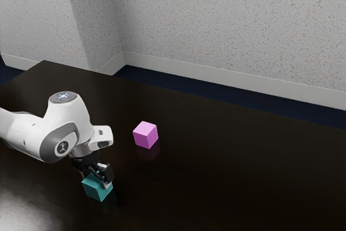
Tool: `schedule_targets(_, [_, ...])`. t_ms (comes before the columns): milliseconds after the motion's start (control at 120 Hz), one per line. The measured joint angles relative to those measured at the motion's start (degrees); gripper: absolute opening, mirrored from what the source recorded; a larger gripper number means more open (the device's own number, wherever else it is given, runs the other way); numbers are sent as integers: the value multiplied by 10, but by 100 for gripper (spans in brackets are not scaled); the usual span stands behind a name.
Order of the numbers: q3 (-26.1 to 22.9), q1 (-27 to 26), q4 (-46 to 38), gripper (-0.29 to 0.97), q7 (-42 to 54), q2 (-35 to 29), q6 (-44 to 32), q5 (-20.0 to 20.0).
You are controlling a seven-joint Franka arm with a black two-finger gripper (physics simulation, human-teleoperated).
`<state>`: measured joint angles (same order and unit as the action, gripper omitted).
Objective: Pick up the blue block with one arm, and put the blue block on the pink block with one arm
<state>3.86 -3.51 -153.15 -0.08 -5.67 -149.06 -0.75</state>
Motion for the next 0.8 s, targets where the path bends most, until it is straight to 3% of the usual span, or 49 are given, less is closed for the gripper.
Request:
schedule_targets(342, [0, 0, -1, 42, 0, 1, 2, 0])
schedule_targets(567, [16, -1, 22, 36, -5, -4, 46, -12])
schedule_targets(650, [23, 1, 108, 32, -8, 12, 92, -29])
schedule_targets(800, [21, 5, 341, 31, -13, 141, 180, -32])
